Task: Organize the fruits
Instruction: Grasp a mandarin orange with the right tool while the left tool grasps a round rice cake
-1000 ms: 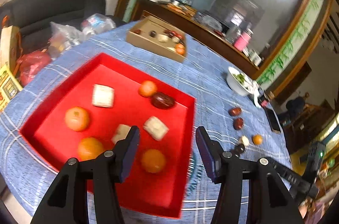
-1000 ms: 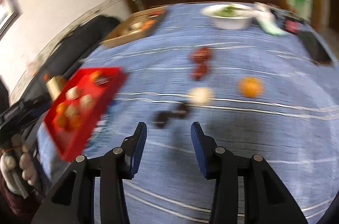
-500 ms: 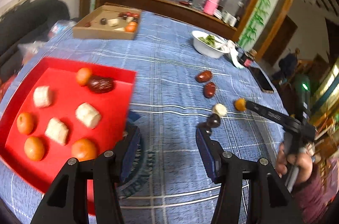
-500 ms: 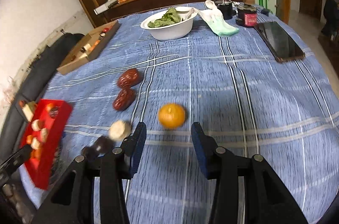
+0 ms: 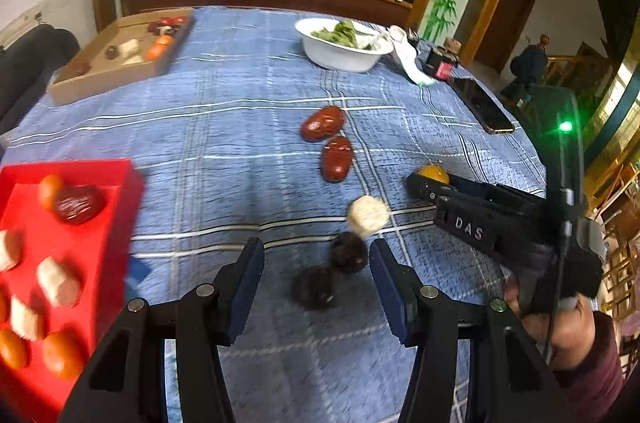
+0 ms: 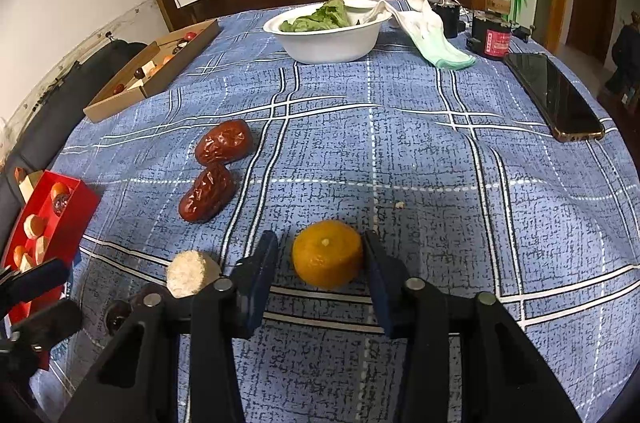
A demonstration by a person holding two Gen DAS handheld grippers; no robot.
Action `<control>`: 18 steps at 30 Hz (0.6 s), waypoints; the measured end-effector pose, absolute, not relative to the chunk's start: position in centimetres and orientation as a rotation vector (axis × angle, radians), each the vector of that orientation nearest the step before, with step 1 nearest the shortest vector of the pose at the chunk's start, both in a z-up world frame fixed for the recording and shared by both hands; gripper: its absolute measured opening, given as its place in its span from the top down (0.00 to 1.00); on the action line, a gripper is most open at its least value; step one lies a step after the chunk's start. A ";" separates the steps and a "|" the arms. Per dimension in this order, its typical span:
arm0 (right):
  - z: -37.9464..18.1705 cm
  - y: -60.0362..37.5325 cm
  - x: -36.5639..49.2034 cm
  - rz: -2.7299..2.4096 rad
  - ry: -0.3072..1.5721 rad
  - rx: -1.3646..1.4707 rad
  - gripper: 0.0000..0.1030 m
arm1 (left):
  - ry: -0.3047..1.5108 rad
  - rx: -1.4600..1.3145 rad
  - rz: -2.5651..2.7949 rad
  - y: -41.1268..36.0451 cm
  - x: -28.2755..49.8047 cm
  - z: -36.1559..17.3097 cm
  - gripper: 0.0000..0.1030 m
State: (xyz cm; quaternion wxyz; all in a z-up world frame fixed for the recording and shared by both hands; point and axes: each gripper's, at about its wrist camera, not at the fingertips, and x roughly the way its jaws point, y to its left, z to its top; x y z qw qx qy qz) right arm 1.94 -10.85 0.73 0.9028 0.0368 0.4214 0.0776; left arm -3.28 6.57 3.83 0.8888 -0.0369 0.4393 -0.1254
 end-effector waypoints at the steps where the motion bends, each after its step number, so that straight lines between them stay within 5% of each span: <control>1: 0.7 -10.9 1.9 0.161 0.871 0.071 0.70 | 0.919 -0.071 -0.265 6.1 -2.9 3.6 0.45; 18: 1.4 -12.8 1.5 0.155 0.863 0.160 0.70 | 0.965 0.119 -0.346 0.8 1.2 1.0 0.45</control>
